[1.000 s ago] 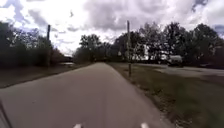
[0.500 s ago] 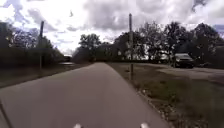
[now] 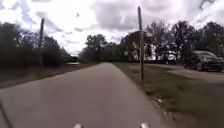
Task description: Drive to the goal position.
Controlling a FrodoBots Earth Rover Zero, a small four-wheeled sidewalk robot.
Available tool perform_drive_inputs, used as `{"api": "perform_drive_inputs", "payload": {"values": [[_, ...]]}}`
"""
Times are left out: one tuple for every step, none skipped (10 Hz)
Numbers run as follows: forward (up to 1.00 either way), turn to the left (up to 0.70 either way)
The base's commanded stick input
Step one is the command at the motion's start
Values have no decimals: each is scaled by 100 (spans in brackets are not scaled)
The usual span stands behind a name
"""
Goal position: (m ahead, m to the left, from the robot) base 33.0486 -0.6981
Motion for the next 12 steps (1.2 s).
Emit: {"api": "perform_drive_inputs", "payload": {"values": [[100,0],[100,0],[100,0],[100,0],[100,0],[100,0],[100,0],[100,0],[100,0],[100,0],[100,0],[100,34]]}}
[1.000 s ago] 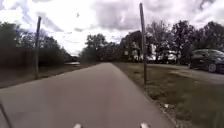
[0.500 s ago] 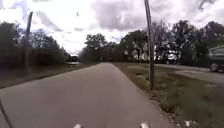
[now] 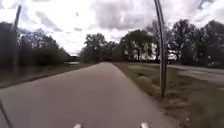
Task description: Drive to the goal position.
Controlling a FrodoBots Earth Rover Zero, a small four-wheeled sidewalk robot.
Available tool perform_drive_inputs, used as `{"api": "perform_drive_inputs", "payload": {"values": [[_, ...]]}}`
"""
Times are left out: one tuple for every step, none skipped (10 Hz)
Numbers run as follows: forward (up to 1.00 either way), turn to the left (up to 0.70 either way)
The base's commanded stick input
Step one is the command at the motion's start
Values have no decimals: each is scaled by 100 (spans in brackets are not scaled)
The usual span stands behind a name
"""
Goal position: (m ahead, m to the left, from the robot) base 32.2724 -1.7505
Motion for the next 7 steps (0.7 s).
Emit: {"api": "perform_drive_inputs", "payload": {"values": [[100,38],[100,7],[100,0],[100,0],[100,0],[100,0],[100,0]]}}
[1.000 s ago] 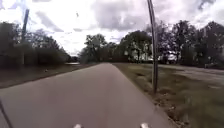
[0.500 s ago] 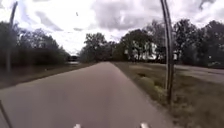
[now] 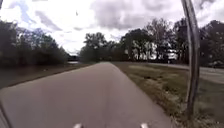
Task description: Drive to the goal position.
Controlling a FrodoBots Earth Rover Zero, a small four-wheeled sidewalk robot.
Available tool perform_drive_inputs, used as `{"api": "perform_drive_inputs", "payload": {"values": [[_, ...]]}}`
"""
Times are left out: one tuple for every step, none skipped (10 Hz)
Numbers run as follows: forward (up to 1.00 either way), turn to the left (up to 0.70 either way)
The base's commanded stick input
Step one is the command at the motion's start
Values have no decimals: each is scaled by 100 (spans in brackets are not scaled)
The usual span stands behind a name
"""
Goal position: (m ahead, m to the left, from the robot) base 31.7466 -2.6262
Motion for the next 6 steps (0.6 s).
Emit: {"api": "perform_drive_inputs", "payload": {"values": [[100,0],[100,0],[100,0],[100,0],[100,0],[100,0]]}}
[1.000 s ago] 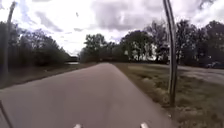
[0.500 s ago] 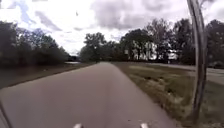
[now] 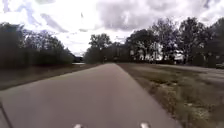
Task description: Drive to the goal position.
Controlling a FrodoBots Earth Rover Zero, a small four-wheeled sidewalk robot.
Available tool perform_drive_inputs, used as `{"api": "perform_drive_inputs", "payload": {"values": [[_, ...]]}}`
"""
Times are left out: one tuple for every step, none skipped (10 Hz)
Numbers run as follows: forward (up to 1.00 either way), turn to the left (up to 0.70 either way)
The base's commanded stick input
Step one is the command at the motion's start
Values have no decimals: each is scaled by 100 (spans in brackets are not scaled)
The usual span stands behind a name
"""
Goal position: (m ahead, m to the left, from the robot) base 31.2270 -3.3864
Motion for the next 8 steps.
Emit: {"api": "perform_drive_inputs", "payload": {"values": [[100,0],[100,0],[100,0],[100,0],[100,0],[100,0],[100,0],[100,0]]}}
